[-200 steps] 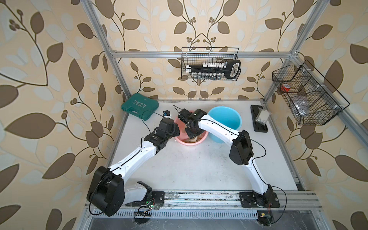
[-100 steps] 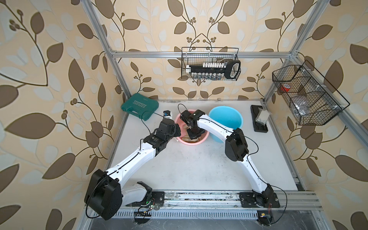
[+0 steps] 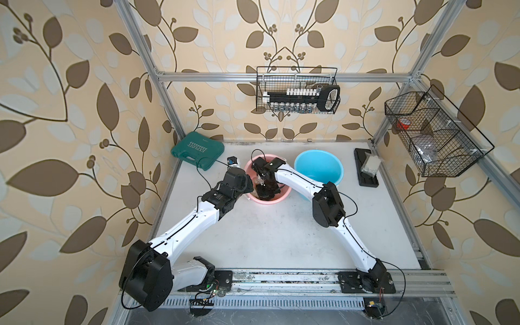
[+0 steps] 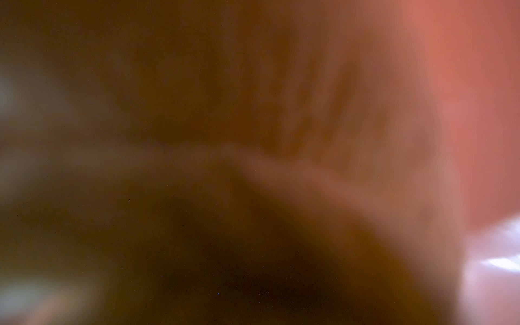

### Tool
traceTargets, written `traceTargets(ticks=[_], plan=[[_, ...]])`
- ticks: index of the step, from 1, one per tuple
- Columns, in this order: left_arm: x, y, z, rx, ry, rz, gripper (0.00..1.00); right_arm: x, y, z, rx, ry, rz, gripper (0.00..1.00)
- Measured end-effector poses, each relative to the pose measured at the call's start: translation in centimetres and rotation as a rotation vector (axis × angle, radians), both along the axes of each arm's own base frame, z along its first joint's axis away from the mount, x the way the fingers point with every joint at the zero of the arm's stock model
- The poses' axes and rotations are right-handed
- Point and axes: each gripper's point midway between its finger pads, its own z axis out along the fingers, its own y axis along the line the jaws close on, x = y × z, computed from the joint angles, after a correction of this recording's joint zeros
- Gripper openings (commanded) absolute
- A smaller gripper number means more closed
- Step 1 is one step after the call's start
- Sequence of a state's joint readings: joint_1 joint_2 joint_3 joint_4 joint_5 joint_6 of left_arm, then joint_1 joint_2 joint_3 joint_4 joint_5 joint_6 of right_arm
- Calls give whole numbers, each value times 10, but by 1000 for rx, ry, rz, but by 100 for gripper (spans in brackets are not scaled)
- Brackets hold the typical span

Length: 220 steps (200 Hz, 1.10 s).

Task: Wipe the inside of the bucket with a cloth
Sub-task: Wipe the dirt from the inside of the bucket.

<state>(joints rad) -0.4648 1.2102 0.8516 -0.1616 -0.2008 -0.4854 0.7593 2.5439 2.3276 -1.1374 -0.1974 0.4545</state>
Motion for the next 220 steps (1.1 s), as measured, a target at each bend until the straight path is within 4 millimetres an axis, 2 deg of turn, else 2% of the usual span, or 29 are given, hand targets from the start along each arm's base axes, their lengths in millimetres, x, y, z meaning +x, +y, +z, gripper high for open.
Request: traceTargets(ticks=[39, 69, 110, 167, 220], plan=[[-4, 6, 2, 19, 2, 14, 0, -11, 33, 10, 237, 57, -34, 0], [-7, 8, 5, 23, -1, 12, 0, -19, 44, 23, 373, 100, -72, 0], [-7, 10, 4, 41, -5, 17, 0, -22, 51, 54, 490, 148, -110, 0], [-7, 17, 3, 76, -8, 37, 0, -25, 57, 70, 562, 157, -106, 0], [-6, 16, -5, 91, 16, 34, 0, -41, 49, 114, 598, 114, -11, 0]])
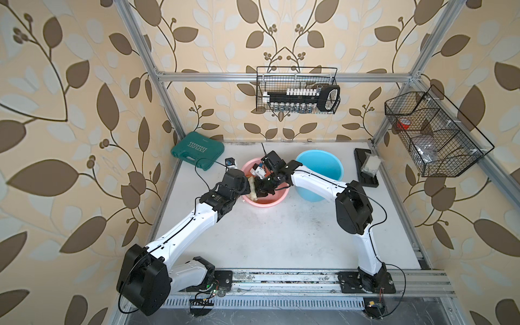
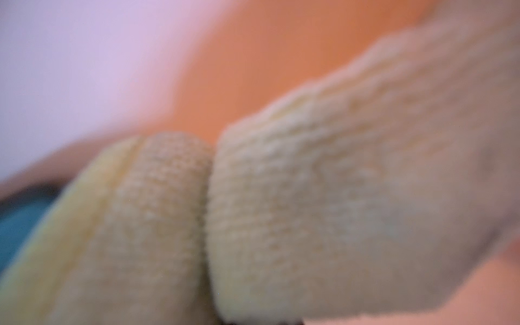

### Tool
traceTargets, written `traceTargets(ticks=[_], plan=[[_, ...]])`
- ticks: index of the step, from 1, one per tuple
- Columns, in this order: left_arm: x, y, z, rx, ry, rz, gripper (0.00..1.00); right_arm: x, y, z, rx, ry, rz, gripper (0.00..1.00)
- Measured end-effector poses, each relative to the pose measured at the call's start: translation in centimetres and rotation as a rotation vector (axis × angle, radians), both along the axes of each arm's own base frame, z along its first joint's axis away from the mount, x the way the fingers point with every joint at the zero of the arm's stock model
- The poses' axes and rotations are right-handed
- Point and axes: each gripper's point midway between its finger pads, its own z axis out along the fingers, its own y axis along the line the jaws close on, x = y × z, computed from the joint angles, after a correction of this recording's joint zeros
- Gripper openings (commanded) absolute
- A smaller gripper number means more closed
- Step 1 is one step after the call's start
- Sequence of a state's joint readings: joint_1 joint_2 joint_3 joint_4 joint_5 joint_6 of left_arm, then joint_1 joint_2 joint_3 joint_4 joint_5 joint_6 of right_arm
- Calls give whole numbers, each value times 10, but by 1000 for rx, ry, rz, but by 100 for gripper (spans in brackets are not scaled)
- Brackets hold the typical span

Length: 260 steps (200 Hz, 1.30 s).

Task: Wipe the inside of the bucket with a cloth
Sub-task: Wipe the dirt from the inside of the bucket.

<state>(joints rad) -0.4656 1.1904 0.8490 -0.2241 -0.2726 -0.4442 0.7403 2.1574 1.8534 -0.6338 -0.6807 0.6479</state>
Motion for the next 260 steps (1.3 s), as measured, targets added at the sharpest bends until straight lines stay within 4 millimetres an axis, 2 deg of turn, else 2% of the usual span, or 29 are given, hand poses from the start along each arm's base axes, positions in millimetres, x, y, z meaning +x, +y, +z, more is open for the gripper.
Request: traceTargets(ticks=[48, 80, 121, 160, 183, 224, 260], plan=[[-6, -10, -8, 3, 25, -36, 0, -20, -20, 2, -131, -36, 100, 0], [-7, -16, -9, -5, 32, -57, 0, -33, -45, 0, -298, -67, 152, 0], [-8, -17, -9, -2, 31, -60, 0, -34, -79, 2, -501, -129, 181, 0], [-9, -17, -8, 11, 24, -55, 0, -16, -118, -1, -740, -213, 158, 0], [-9, -17, -8, 13, 24, -54, 0, 2, -136, 9, -855, -299, 124, 0], [-10, -18, -8, 16, 23, -55, 0, 36, -152, 49, -955, -517, 54, 0], [-10, -19, -7, 21, 19, -54, 0, 42, -160, 57, -1068, -625, 88, 0]])
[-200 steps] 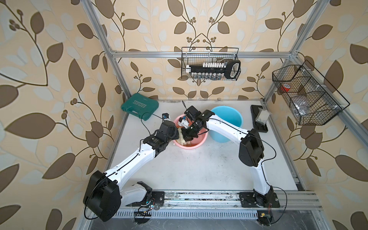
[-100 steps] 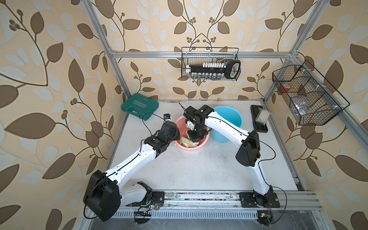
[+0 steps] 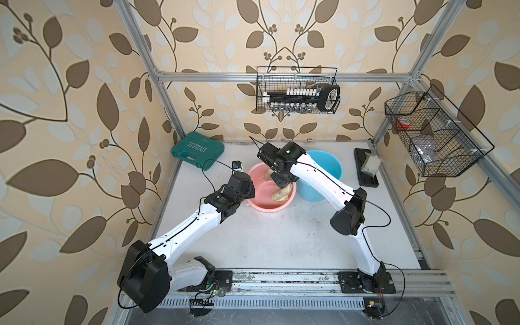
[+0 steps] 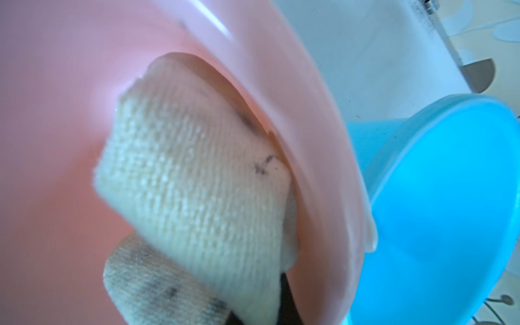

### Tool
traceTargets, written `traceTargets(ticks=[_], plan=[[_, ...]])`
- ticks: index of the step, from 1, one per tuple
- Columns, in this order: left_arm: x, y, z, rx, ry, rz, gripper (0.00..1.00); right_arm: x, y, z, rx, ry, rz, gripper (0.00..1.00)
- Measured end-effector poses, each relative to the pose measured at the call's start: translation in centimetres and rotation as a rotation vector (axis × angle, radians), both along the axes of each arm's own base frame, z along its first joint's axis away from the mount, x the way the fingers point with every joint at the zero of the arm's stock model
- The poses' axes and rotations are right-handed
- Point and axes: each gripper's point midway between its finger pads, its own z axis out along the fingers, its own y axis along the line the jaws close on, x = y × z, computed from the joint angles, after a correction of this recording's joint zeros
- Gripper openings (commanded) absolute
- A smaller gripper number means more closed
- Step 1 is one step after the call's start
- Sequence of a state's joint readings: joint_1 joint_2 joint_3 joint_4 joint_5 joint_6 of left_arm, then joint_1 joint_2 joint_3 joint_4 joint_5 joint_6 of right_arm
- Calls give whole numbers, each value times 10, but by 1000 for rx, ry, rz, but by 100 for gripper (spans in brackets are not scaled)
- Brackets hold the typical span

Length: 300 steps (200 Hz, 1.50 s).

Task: Wipe the inside of the bucket with a cloth
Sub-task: Wipe the dirt from the inside of the bucket.

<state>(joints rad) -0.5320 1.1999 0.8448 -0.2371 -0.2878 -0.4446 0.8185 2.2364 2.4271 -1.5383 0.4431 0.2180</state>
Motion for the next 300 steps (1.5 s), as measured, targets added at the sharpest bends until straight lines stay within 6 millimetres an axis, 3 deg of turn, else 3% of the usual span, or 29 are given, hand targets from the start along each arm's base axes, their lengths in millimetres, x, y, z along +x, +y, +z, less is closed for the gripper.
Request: traceTargets(ticks=[22, 59, 86, 117, 142, 179, 235, 300], plan=[[0, 0, 0, 1, -1, 0, 0, -7, -5, -9, -74, 13, 20, 0], [1, -2, 2, 5, -4, 0, 0, -39, -1, -49, -81, 200, 50, 0], [1, -1, 1, 7, -1, 1, 0, -64, 23, -60, 63, 349, 65, 0], [0, -3, 2, 10, 0, -4, 0, -86, 64, -70, 283, 493, 69, 0], [-3, -4, -1, 18, 12, -10, 0, -90, 96, -69, 458, 554, 58, 0], [-5, 1, -3, 36, 24, 5, 0, -91, 114, -59, 597, 602, 40, 0], [-6, 1, 0, 46, 25, 16, 0, -106, 94, -37, 645, 586, 37, 0], [-7, 0, 2, 44, 31, 23, 0, -103, 33, -39, 424, 462, -16, 0]])
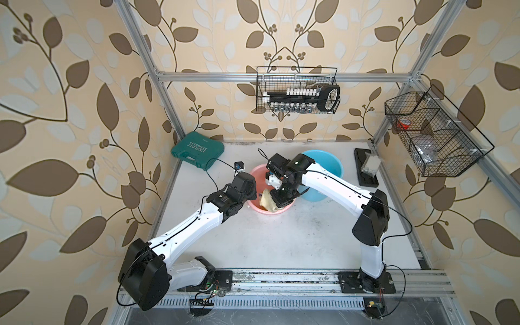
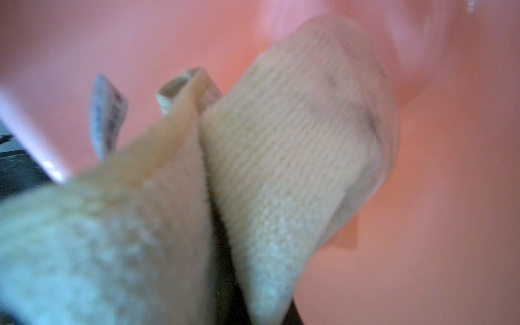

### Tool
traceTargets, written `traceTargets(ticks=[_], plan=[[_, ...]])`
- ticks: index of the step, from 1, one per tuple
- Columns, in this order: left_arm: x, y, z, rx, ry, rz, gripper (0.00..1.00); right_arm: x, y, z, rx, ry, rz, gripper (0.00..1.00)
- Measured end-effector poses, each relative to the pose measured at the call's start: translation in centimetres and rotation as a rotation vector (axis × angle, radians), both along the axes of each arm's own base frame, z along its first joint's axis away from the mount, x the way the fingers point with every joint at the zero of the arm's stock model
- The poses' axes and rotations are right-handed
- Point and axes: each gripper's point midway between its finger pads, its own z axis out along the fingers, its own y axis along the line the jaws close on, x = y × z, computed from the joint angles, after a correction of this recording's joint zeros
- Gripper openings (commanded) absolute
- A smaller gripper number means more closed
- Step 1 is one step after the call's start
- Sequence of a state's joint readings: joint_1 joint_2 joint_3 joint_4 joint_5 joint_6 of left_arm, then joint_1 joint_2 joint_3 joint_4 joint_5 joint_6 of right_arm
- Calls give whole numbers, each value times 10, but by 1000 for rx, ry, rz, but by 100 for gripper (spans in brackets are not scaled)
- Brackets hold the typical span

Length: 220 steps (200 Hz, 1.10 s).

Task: Wipe the inside of the bucket with a cloth
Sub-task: Wipe the dirt from the inside of the bucket.

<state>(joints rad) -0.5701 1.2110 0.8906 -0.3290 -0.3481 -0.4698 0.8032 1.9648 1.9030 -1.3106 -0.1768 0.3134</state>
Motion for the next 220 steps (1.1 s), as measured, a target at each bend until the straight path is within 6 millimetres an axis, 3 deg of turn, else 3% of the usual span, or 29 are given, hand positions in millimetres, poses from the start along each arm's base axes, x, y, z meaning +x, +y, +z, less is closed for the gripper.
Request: traceTargets(ticks=[77, 136, 184, 220], plan=[[1, -4, 3, 2, 0, -10, 0, 19, -55, 37, -159, -202, -62, 0], [4, 7, 2, 33, -7, 43, 0, -16, -107, 53, -322, -181, -56, 0], [7, 8, 3, 34, -8, 51, 0, -46, -110, 89, -199, -198, -43, 0], [7, 10, 4, 44, -16, 62, 0, -45, -79, 136, 69, -282, -31, 0]])
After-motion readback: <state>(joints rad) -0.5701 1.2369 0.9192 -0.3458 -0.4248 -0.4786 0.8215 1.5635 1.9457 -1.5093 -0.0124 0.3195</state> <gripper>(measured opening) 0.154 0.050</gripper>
